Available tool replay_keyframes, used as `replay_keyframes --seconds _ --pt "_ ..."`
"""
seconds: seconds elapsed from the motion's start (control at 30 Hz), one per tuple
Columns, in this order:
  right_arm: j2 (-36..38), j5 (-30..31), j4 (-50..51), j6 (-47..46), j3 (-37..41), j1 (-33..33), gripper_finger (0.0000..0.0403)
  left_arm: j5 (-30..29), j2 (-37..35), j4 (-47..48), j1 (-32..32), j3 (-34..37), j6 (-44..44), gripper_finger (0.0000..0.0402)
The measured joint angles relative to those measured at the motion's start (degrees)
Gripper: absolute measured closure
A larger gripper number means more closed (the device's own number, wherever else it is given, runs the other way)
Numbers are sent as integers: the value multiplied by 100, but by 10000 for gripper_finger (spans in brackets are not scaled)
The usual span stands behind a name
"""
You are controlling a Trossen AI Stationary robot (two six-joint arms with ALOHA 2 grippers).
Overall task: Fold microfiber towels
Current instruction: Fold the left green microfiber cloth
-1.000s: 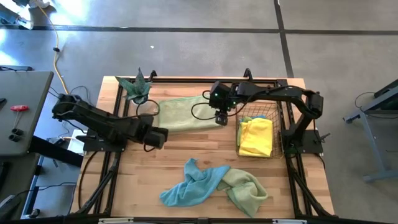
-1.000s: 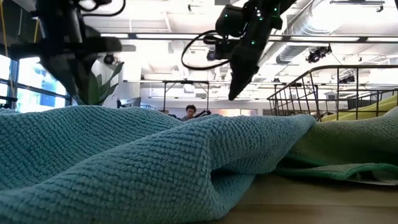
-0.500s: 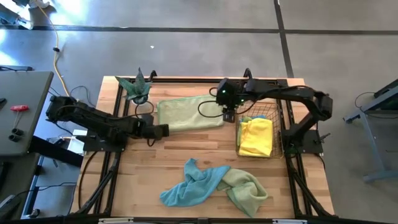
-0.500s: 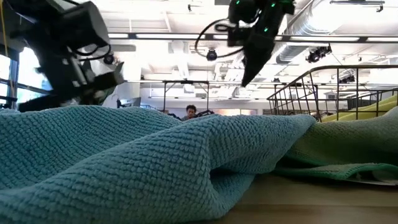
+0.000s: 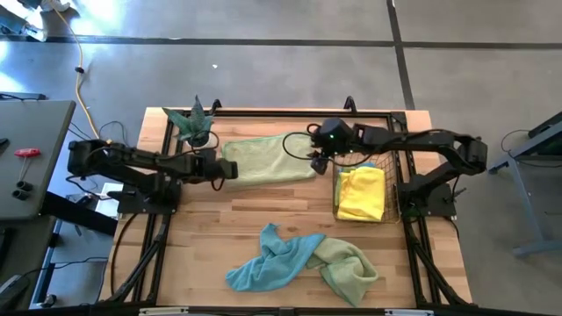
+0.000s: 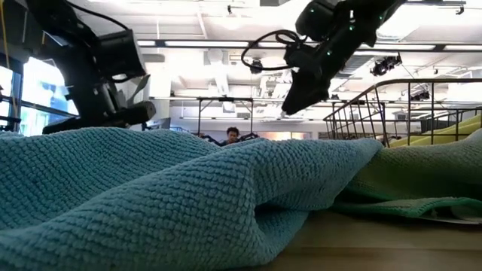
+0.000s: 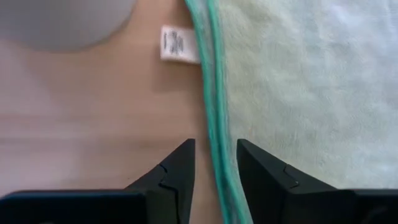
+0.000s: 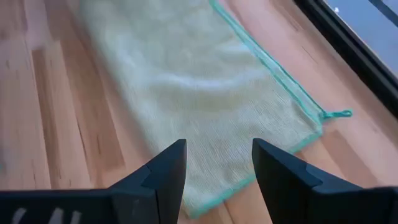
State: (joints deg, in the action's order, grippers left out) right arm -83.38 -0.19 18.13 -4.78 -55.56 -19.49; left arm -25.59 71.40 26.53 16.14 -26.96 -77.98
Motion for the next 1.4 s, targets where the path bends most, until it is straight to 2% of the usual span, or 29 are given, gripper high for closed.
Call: replay_keyframes --seconds 0.1,0.2,0.43,0.8,1.0,1.13,1.27,1.4 --pt "-79 15 -383 -221 108 0 226 7 6 -28 285 0 295 275" --pt "-116 119 -342 -276 88 0 226 60 8 -107 592 0 442 254" --pt "-117 127 -420 -435 86 -2 226 944 231 -800 1125 -2 921 214" --pt "-117 111 -421 -432 82 0 226 1008 775 -1158 1258 -16 381 215" --pt "-117 107 -421 -423 80 0 226 1096 740 -1411 1230 -4 382 231" --pt "-117 109 -421 -389 79 -2 226 1168 746 -1407 1230 -4 424 258" --pt "-117 130 -421 -375 77 -2 226 1198 751 -1388 1228 0 517 308" --pt "-119 150 -419 -305 77 -2 226 1251 756 -1396 1224 4 644 375"
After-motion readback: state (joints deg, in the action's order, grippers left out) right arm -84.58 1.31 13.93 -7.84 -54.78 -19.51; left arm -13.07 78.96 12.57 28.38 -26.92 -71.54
